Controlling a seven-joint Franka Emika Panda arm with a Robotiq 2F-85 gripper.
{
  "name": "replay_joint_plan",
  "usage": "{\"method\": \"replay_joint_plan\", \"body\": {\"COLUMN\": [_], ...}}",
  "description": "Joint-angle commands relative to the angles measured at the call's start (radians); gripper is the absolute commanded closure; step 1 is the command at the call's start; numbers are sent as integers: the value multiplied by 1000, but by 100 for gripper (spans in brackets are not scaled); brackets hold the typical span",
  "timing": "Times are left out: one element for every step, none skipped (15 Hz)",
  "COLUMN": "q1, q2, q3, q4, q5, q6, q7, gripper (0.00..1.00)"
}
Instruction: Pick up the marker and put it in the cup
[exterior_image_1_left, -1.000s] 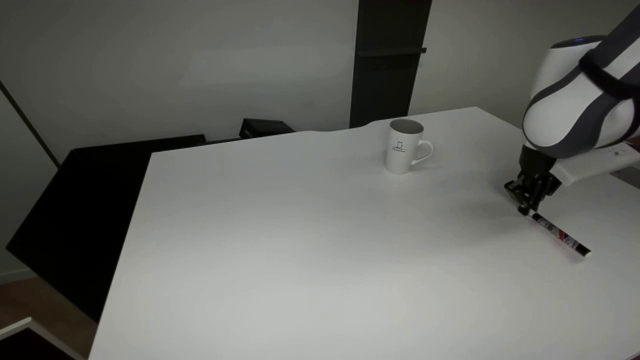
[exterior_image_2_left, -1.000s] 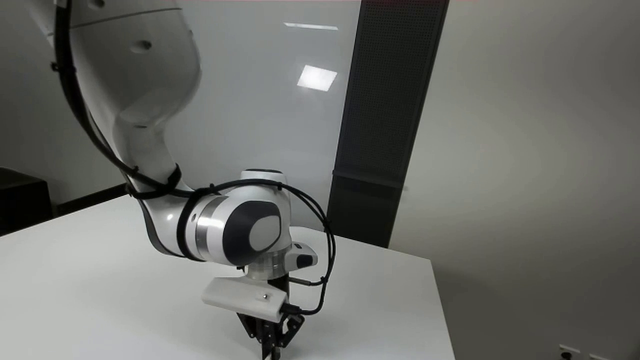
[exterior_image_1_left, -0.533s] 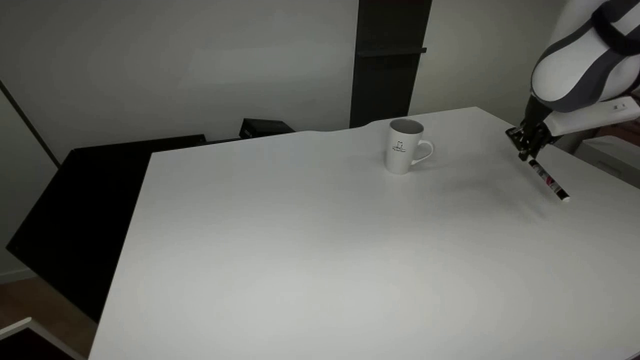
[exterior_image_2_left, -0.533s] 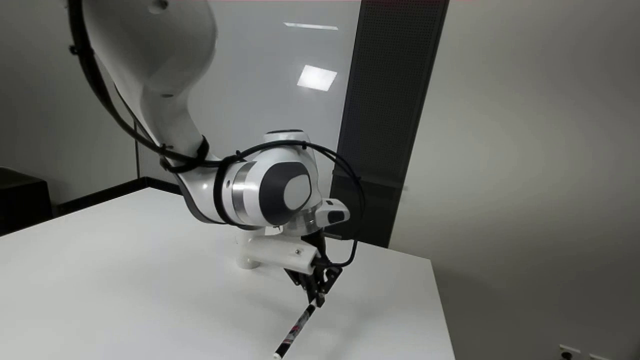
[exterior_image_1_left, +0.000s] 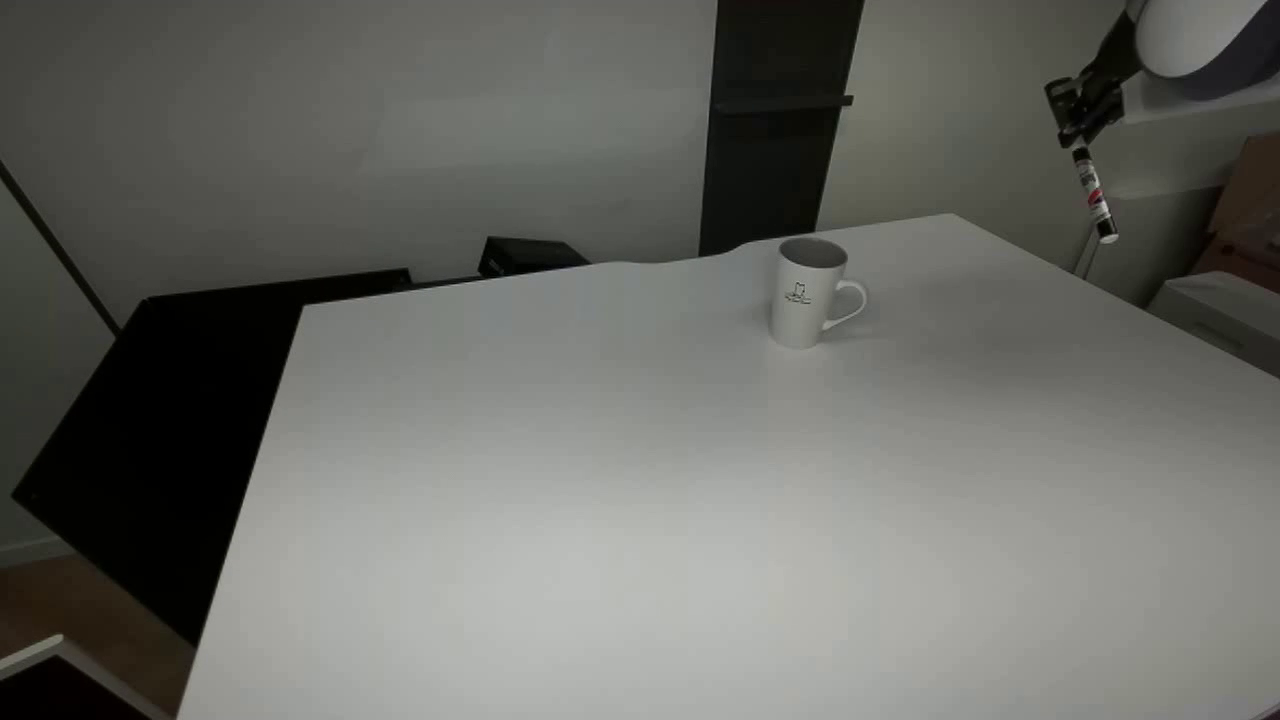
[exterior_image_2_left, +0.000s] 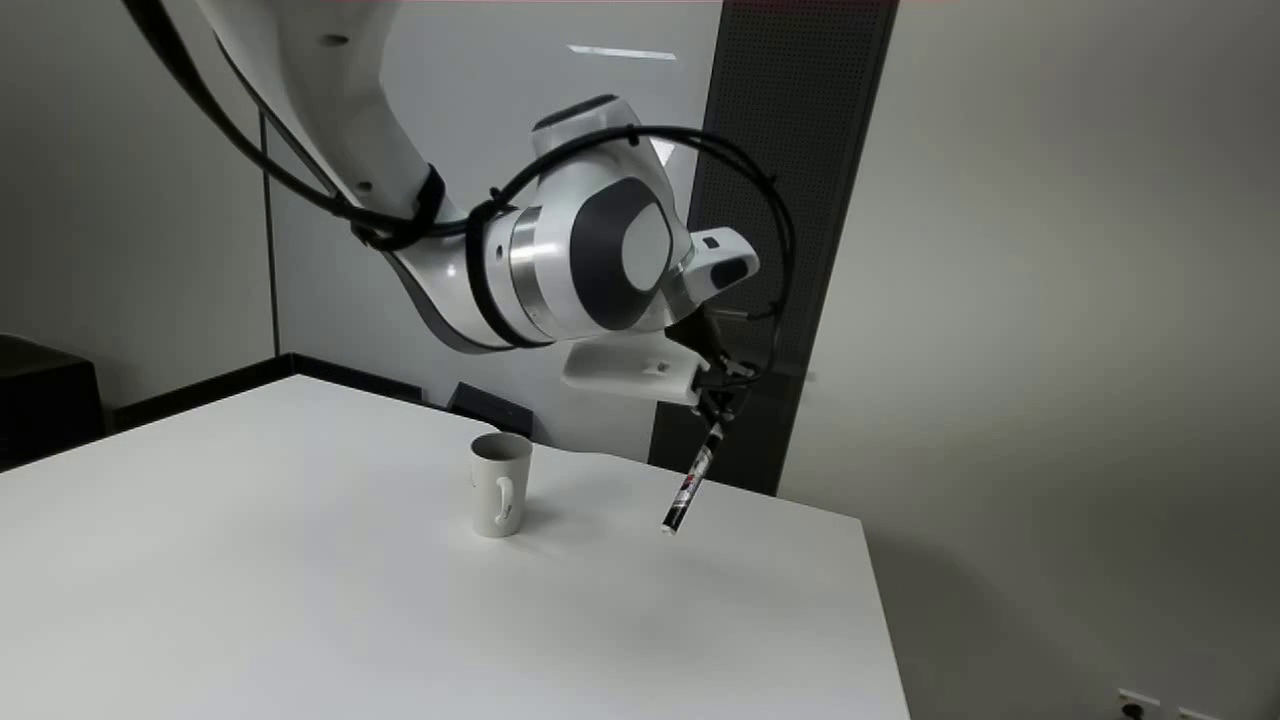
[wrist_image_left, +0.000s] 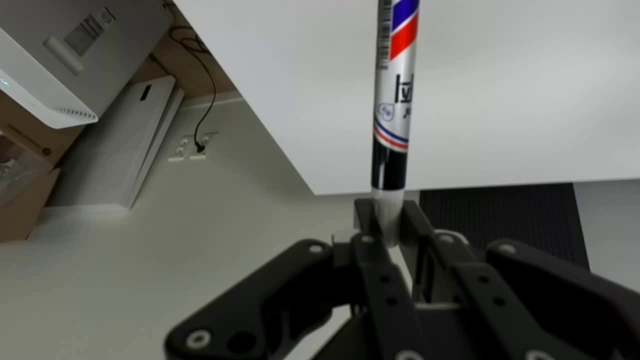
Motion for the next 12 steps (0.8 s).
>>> {"method": "replay_joint_plan", "body": {"q1": [75,88,104,122,141,162,187,214,245,268,296,319], "q2": [-2,8,21,31,43,57,77,98,123,147,175,200], "q3": [-81,-93,-106,-116,-129,-140,-152,-168,-182,-189,-198,-199], "q4": [5,9,12,13,14,17,20,23,27,31,38,44], "q5": [38,63,92,125,160,198,239,282,331,380,436,492], "q6": [117,146,174,199,225,254,293,330,369,410,449,490], "q7": [126,157,186,214,240,264,286,307,328,343,357,366], "gripper": [93,93,93,93,93,93,93,93,93,93,93,93]}}
